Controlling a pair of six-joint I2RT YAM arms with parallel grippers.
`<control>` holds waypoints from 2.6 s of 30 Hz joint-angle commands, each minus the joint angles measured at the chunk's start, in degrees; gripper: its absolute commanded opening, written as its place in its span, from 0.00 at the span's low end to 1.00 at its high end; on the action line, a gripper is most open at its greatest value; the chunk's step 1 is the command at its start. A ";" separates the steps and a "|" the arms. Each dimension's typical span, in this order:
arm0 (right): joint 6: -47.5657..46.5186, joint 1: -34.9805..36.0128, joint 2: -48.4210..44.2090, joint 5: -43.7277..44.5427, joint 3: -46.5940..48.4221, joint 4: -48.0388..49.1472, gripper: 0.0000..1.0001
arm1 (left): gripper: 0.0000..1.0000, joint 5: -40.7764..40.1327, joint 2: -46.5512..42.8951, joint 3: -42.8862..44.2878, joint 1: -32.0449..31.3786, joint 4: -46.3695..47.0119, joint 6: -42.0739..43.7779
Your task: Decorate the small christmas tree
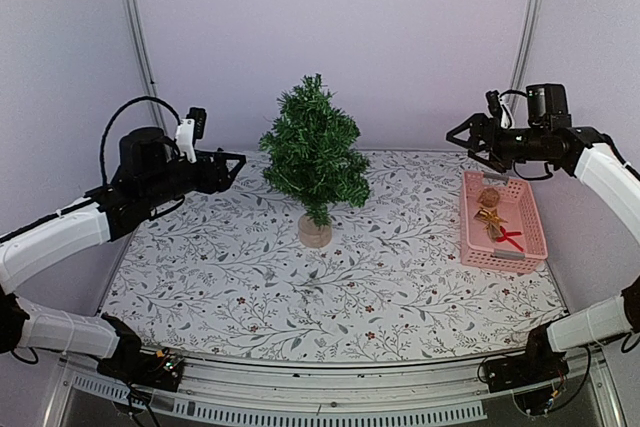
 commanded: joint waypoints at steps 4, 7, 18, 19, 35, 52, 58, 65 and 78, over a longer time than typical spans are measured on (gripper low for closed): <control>-2.05 -8.33 -4.26 6.42 -8.19 -2.43 0.92 | 0.74 0.89 -0.78 1.77 0.65 -3.41 -2.06; -1.89 -13.65 -3.10 7.68 -9.94 -3.52 0.89 | 0.73 1.44 0.05 1.05 0.64 -2.85 -1.74; 6.60 -19.94 5.64 20.08 -14.54 -1.02 0.65 | 0.70 0.45 3.60 1.80 0.60 -0.08 -3.07; 6.92 -20.03 6.66 21.06 -14.69 -0.46 0.62 | 0.70 0.40 3.89 1.72 0.61 0.33 -3.09; 4.16 -21.09 25.41 15.51 -12.45 10.41 0.40 | 0.68 0.43 8.35 3.54 0.65 1.36 -1.70; 3.10 -21.12 32.71 17.78 -8.80 8.91 0.46 | 0.67 0.46 11.65 5.50 0.61 2.20 -1.34; 3.12 -21.17 34.50 14.91 -8.85 10.88 0.41 | 0.67 0.26 12.04 5.58 0.63 2.21 -1.22; 3.79 -21.11 31.45 14.91 -9.78 13.11 0.24 | 0.67 0.09 11.89 5.41 0.61 1.95 -1.00; 1.75 -21.16 24.89 14.84 -10.44 14.74 0.05 | 0.66 0.22 12.14 5.23 0.68 2.30 -1.01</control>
